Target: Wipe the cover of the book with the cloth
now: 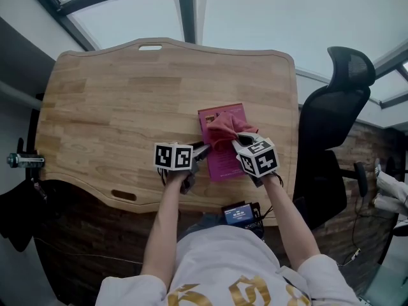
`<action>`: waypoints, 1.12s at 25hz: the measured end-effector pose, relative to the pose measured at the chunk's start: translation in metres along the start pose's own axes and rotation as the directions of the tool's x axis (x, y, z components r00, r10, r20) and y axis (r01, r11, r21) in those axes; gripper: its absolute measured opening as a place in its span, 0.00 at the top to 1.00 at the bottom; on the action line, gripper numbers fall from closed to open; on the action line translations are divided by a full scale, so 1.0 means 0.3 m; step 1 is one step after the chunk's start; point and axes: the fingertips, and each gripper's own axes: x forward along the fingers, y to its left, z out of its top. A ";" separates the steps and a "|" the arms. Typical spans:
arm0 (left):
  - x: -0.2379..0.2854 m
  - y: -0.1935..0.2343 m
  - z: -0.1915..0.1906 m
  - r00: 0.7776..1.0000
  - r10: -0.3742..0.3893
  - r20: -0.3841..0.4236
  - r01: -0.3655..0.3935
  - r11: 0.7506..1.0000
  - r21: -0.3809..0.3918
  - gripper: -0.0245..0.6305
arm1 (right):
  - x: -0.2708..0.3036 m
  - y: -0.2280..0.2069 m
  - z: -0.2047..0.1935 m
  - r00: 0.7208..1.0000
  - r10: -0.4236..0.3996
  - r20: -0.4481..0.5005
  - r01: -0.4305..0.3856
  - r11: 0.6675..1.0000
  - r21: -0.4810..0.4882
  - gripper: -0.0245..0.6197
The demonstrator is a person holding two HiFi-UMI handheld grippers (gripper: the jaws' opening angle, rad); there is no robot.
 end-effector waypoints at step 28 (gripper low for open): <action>-0.002 -0.002 0.005 0.999 0.024 0.032 -0.025 0.999 0.027 0.76 | -0.053 0.089 -0.093 0.999 0.035 -0.013 -0.035 0.999 0.016 0.90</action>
